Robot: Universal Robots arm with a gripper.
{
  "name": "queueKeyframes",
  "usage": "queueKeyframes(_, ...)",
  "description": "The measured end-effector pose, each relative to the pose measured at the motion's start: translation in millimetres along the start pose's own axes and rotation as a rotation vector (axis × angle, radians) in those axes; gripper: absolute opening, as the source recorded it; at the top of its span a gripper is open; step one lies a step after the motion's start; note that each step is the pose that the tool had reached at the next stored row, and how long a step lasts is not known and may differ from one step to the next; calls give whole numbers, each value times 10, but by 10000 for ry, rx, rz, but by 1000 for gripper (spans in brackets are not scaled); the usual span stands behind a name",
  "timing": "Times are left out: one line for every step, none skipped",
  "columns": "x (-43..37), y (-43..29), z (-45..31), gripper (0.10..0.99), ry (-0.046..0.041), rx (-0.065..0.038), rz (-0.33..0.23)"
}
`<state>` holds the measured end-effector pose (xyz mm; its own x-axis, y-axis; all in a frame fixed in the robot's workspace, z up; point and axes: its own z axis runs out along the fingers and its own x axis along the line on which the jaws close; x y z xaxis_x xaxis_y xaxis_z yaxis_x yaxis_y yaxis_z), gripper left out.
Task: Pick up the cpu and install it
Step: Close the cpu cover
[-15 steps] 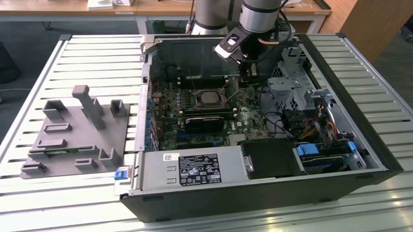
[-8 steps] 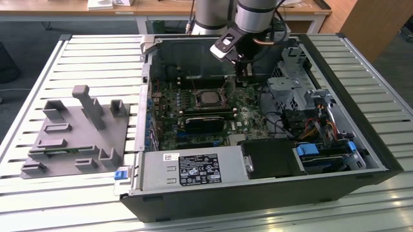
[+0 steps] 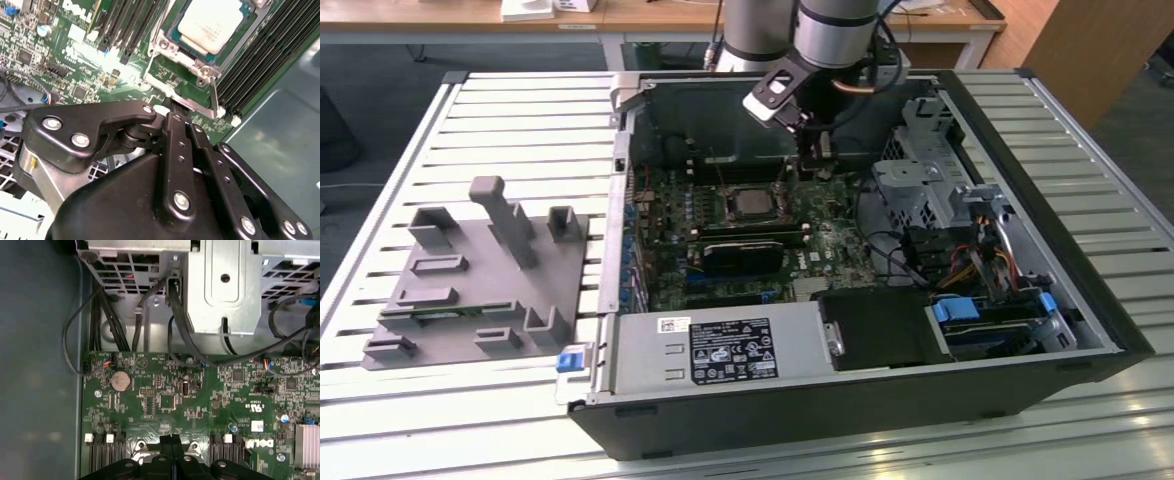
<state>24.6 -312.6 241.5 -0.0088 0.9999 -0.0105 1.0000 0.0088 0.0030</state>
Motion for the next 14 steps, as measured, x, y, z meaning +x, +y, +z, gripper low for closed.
queueKeyframes(0,-15,1,106,1,0,0)
queueKeyframes(1,-30,1,106,1,-1,0)
queueKeyframes(1,-46,1,106,0,0,1)
queueKeyframes(2,-66,1,106,-1,0,0)
queueKeyframes(2,-86,2,106,0,0,0)
queueKeyframes(2,-108,2,106,0,0,0)
queueKeyframes(3,-130,3,106,1,0,0)
queueKeyframes(3,-149,3,106,0,0,1)
queueKeyframes(4,-167,3,106,1,0,0)
queueKeyframes(4,-188,3,106,1,0,0)
queueKeyframes(5,-209,4,106,1,0,0)
queueKeyframes(5,-230,5,106,0,0,1)
queueKeyframes(5,-250,5,106,-1,0,0)
queueKeyframes(6,-269,7,106,-1,1,0)
